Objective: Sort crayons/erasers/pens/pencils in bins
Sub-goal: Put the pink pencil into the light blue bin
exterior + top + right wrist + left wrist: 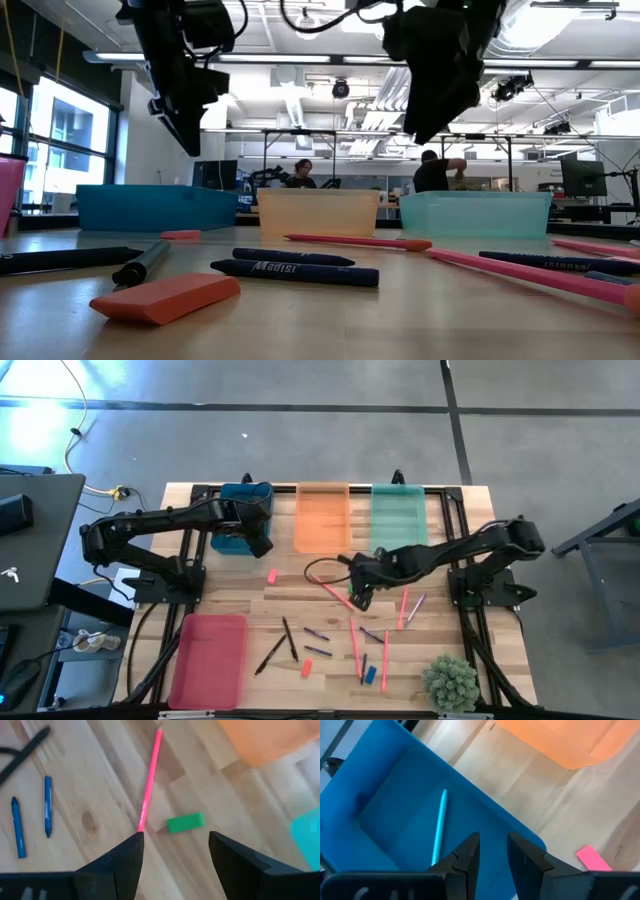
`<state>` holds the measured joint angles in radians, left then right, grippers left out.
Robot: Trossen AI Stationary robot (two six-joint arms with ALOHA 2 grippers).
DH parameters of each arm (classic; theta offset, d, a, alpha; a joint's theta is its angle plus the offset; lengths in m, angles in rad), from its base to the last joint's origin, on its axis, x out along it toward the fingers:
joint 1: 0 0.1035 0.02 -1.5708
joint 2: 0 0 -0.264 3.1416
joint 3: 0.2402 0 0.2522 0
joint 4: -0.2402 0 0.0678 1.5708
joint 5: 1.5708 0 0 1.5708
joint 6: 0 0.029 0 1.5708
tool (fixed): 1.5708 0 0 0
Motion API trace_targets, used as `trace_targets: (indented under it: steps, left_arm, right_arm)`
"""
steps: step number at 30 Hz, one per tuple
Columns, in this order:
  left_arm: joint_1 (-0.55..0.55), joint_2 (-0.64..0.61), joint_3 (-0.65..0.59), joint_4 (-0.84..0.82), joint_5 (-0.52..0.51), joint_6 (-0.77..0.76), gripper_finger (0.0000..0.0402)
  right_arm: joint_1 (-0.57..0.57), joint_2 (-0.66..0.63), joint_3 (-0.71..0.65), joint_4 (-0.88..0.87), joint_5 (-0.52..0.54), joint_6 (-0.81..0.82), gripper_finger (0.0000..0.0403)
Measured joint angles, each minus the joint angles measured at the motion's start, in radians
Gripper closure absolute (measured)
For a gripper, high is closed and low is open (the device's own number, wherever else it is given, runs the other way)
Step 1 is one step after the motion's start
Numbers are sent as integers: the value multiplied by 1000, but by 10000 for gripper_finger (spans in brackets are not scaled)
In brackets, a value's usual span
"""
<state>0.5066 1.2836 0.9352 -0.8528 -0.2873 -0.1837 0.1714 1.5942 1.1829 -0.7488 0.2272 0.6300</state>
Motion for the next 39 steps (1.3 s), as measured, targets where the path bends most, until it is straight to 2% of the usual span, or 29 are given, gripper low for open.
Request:
trace_targets:
  steps: [10,19,28,39]
  left_arm:
    - [0,0,0,0,-16,2,314]
    - [0,1,0,0,-12,0,314]
    - [0,1,0,0,-10,3,314]
    - [0,1,0,0,-8,3,314]
  right_arm:
    - [81,164,90,-46,-29,58,185]
    - [93,278,95,-19,-57,91,185]
    - [91,334,95,27,-78,164,185]
    - [90,349,95,35,-7,208,185]
